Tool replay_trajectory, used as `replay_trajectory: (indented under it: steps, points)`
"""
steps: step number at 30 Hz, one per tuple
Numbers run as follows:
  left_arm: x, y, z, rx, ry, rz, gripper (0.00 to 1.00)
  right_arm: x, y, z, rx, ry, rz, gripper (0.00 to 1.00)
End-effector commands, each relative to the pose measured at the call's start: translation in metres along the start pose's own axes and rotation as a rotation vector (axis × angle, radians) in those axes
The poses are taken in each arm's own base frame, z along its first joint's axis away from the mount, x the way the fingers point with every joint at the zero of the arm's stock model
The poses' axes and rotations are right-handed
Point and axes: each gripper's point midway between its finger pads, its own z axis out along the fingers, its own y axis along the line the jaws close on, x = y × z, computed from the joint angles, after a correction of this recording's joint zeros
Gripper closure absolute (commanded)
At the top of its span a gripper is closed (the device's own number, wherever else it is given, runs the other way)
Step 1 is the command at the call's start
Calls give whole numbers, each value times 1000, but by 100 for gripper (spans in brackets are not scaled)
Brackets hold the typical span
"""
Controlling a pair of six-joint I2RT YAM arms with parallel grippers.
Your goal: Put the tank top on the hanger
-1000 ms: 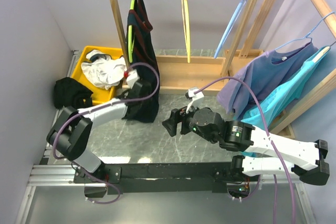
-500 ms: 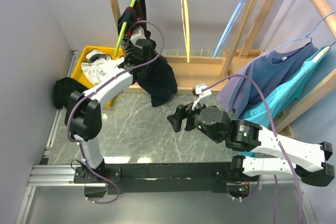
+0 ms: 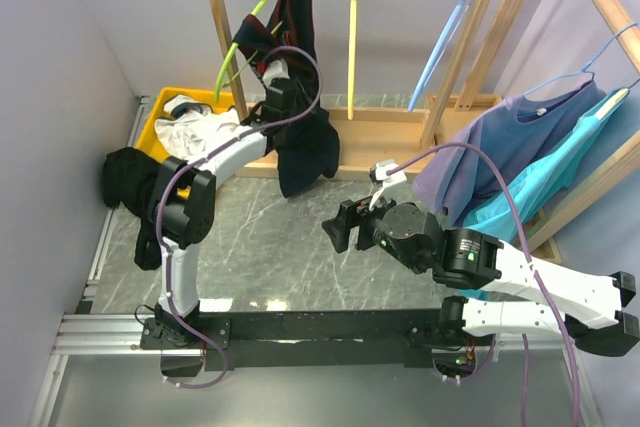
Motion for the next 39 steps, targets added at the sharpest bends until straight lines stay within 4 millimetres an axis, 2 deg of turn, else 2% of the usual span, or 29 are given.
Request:
replay_trajectory:
  steps: [1,4,10,12,13,17,18,21,23,24,25,26,27,28,29,30,32,33,35,36,37,39]
  points:
    - [29,21,-5,-20,64,35,38,-2,2,-1,-9,-14,27,12]
    - [41,27,-15,2,101,73,22,1,2,0,-16,-10,30,12]
    - [59,38,-44,21,152,142,11,8,4,5,-18,4,31,12]
    - [57,33,-53,69,140,160,7,9,5,7,-17,9,31,12]
    - [57,34,-64,83,140,166,1,10,5,8,-18,11,31,12]
    - [43,17,-87,157,86,214,1,10,6,9,-17,10,34,11]
    - [41,7,-94,180,80,224,1,10,6,9,-17,10,34,11]
    - [43,-10,-109,189,86,253,1,8,3,7,-6,2,40,11]
    - [49,-9,-118,170,103,229,1,9,1,5,-10,-4,47,10]
    - [47,-14,-129,191,95,210,1,9,-1,5,-4,-9,55,9]
    - [59,-6,-135,178,124,180,1,13,-4,5,3,-6,56,9]
    - [64,-4,-142,179,135,162,1,12,-4,3,-5,-15,66,9]
    - [60,-12,-158,213,126,139,1,13,-5,2,-6,-20,76,9]
    - [74,-4,-167,204,156,120,1,20,-9,3,-1,-15,75,9]
    - [78,2,-176,180,162,114,0,16,-10,1,-9,-35,92,6]
    - [80,-2,-195,202,163,108,1,18,-11,0,-11,-40,101,3]
    - [84,2,-215,183,170,84,1,21,-18,-1,1,-57,111,0]
    - [85,0,-236,207,169,84,0,22,-21,-2,9,-64,123,0]
    - [90,2,-255,215,177,80,1,22,-29,-4,31,-89,135,0]
    - [92,6,-271,229,185,75,1,23,-31,-4,35,-96,144,0]
    - [93,7,-278,239,189,55,1,29,-37,-2,50,-98,142,0]
    - [94,13,-295,250,197,46,1,29,-41,-4,52,-120,159,0]
